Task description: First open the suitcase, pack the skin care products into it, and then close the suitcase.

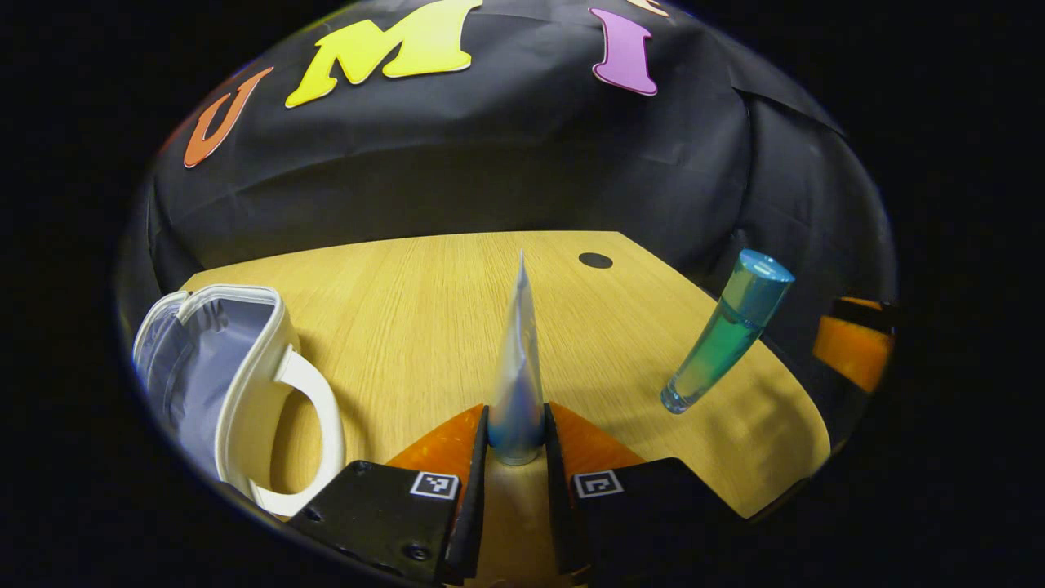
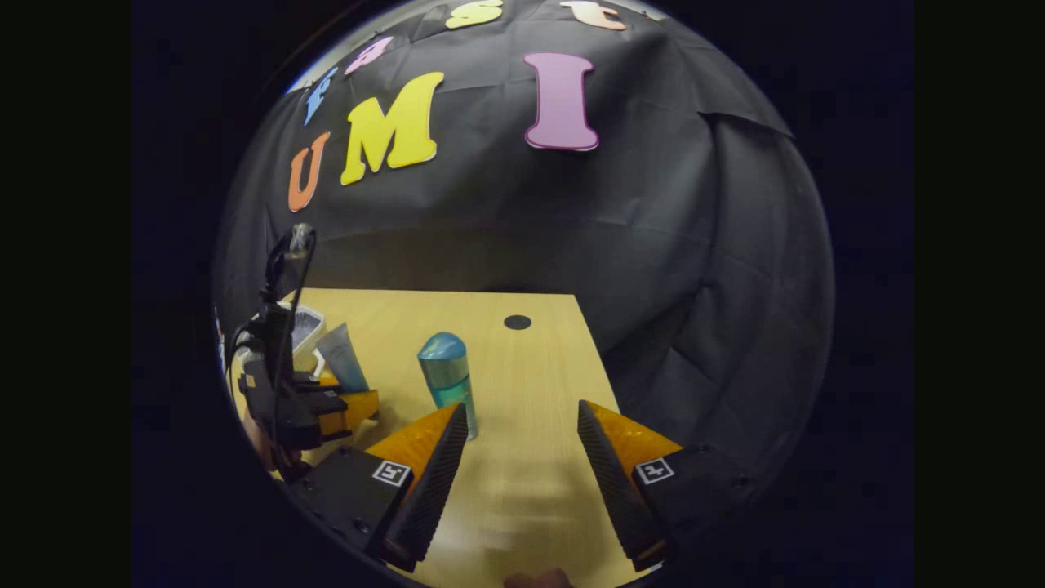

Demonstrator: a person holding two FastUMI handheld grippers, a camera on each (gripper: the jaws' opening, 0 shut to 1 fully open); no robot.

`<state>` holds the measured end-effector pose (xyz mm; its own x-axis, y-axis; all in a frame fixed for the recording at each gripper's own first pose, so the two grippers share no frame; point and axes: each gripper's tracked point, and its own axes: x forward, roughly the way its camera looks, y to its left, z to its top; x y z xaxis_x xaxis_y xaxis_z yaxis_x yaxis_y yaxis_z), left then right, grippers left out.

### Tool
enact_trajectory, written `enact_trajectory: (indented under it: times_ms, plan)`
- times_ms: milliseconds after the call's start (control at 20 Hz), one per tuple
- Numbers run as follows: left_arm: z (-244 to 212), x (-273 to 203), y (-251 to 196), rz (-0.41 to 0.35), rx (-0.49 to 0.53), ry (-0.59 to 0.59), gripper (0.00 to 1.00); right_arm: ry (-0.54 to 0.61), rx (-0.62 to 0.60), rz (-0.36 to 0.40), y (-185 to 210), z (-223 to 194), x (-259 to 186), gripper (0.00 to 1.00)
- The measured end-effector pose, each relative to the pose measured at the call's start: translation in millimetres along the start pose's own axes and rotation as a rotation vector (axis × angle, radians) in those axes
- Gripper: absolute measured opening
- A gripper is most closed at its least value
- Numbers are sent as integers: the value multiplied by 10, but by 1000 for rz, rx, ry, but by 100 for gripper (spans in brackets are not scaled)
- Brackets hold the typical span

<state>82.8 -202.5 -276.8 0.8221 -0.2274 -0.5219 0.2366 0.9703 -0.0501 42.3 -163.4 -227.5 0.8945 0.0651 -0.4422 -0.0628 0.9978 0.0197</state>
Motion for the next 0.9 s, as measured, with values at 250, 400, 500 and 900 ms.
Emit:
enact_trajectory:
  times_ms: [250, 400, 500, 900]
  plan:
    - [240, -504, 32, -9, -69, -23, 37, 64, 26, 121, 468, -154, 326, 82]
    - [366, -791, 118, 1, -73, -39, 37, 83, 54, 143, 633, -196, 594, 81]
    - [461, -930, 280, 28, -64, -54, 37, 91, 61, 153, 709, -224, 737, 80]
    - [580, -1341, 972, 146, -111, -74, 37, 167, 143, 88, 622, -448, 1004, 46]
